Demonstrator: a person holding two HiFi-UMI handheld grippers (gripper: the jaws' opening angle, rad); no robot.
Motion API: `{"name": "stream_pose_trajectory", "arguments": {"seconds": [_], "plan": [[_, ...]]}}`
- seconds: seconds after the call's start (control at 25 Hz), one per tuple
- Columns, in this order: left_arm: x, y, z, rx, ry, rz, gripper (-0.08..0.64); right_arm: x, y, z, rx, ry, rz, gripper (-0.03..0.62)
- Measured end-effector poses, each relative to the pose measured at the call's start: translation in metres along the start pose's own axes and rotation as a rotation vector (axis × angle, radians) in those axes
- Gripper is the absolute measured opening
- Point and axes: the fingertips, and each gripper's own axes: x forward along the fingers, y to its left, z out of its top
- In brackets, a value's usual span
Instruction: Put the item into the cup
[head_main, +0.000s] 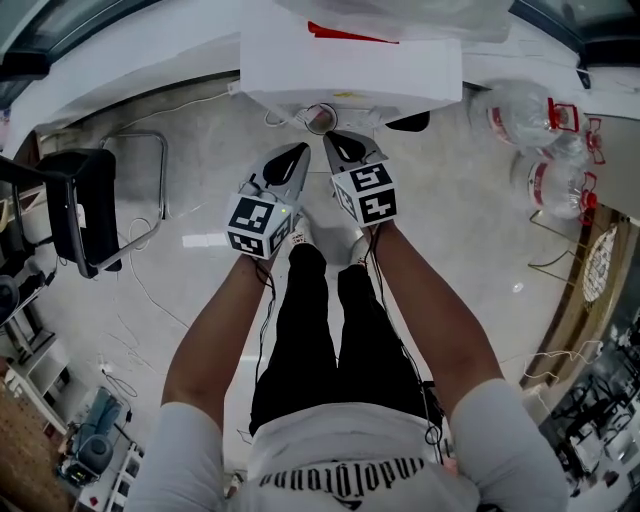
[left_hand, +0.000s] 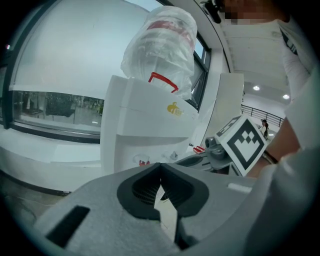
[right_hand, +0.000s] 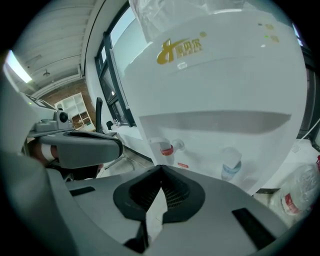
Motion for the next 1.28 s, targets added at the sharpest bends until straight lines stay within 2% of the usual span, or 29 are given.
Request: {"name": "stream_pose_trajectory", "arguments": {"seconds": [0.56,0.92,1.28], "plan": [[-0.042,-0.031,0.050,0.007,-0.007,0.008,0.014,-0.076,0.025,0.053,-0.046,-0.043,0.020,0.014],[-0.066,-0.066,0.098,0.023,-0.045,0.010,0.015,-0.137,0.031,0.100,-0.085,-0.097,0.026,0.014],[-0.106,-0.093,0.154,0.005,-0.117,0.027,0.015,-0.200,0.051,0.141,-0.111,-0.160,0.048,0.014]]}}
